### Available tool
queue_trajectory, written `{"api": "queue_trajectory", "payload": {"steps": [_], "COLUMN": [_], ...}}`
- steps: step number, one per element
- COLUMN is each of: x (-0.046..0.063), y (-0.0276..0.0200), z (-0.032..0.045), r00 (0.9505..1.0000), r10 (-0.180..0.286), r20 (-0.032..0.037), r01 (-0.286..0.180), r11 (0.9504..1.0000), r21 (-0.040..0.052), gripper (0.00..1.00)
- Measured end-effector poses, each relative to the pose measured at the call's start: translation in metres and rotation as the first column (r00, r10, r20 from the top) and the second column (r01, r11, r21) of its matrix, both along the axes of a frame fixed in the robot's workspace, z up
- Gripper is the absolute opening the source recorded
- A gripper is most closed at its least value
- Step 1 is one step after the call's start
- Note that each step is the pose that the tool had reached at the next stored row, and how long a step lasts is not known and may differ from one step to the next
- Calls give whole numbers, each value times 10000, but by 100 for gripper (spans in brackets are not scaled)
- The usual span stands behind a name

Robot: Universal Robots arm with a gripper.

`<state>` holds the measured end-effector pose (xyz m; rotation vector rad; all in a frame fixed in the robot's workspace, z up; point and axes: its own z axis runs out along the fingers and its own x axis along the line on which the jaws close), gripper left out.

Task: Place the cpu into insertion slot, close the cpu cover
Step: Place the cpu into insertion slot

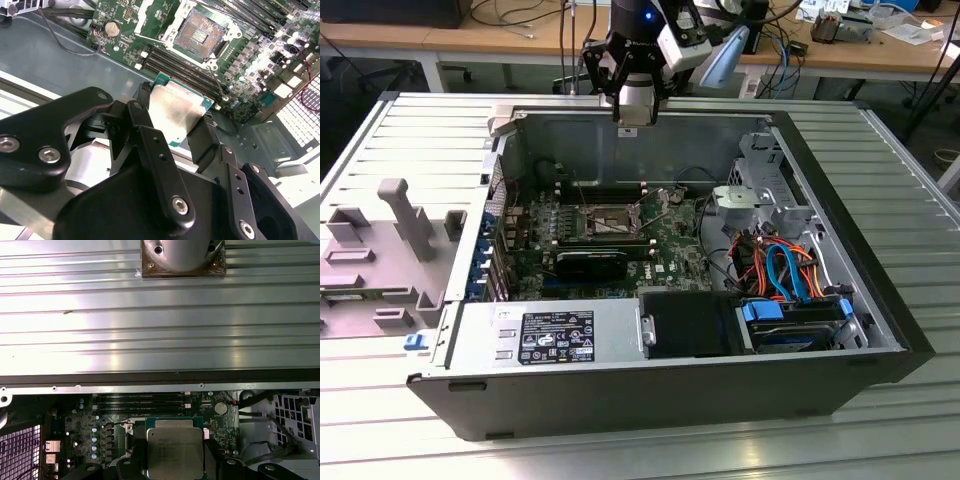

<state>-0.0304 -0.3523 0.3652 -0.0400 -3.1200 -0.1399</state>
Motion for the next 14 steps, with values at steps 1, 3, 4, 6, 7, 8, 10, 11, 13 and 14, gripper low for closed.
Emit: {"api": "queue_trajectory", "payload": {"steps": [1, 3, 4, 6, 7, 8, 10, 11, 13, 14], "x": [0, 0, 0, 0, 0, 0, 0, 0, 0, 0], "y": [0, 0, 0, 0, 0, 0, -1, -1, -1, -1], "z": [-1, -5, -7, -25, -25, -25, -28, -31, -36, -38], "r00": [10000, 10000, 10000, 10000, 10000, 10000, 10000, 10000, 10000, 10000], "r10": [0, 0, 0, 0, 0, 0, 0, 0, 0, -1], "r20": [0, 0, 0, -1, -1, -1, 0, 0, -1, 0], "r01": [0, 0, 0, 0, 0, 0, 0, 0, 0, 1], "r11": [10000, 10000, 10000, 10000, 10000, 10000, 10000, 10000, 10000, 10000], "r21": [1, 0, 0, 0, 0, 0, 1, 1, 0, 0], "gripper": [55, 55, 55, 55, 55, 55, 55, 55, 55, 55]}}
